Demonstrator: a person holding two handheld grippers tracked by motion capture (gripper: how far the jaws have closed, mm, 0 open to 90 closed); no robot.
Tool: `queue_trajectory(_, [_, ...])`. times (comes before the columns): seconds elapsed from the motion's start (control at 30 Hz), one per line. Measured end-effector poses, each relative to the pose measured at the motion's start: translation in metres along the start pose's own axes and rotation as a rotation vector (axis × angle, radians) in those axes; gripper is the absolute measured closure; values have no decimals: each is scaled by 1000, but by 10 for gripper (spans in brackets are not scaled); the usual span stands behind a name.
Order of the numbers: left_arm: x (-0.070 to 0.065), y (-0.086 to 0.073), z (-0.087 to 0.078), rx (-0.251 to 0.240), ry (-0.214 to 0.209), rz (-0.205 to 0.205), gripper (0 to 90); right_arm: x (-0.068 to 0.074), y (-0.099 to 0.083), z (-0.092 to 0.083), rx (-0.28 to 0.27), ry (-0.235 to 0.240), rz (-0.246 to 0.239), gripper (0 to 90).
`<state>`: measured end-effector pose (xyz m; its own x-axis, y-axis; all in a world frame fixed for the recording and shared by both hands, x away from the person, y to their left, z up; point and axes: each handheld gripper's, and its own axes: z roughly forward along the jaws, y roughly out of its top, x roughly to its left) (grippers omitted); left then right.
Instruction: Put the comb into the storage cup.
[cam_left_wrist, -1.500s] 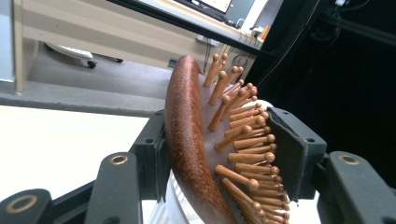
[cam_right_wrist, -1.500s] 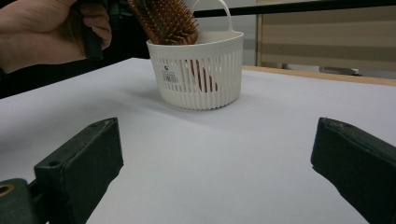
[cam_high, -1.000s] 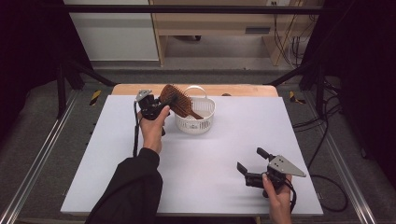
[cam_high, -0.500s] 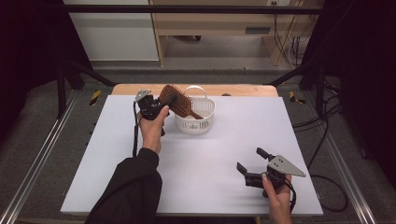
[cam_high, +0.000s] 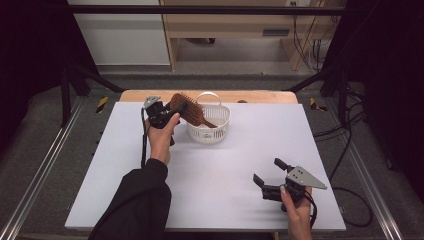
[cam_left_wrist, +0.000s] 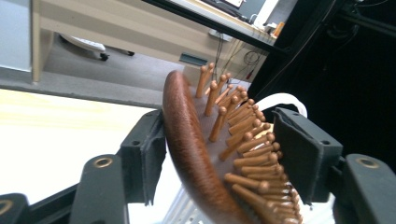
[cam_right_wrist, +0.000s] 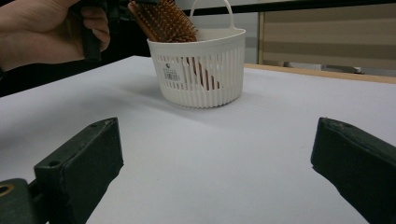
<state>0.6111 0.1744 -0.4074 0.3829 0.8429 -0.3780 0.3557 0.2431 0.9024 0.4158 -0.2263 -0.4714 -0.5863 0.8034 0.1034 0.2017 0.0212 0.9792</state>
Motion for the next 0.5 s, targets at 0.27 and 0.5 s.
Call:
queue_trajectory(0.27, [-6,4,-4,-29,19,111,263,0,0,0,-3,-2,1,28])
queue_trajectory(0.5, [-7,6,-5,-42,19,126,208,0,0,0,-2,2,6,28])
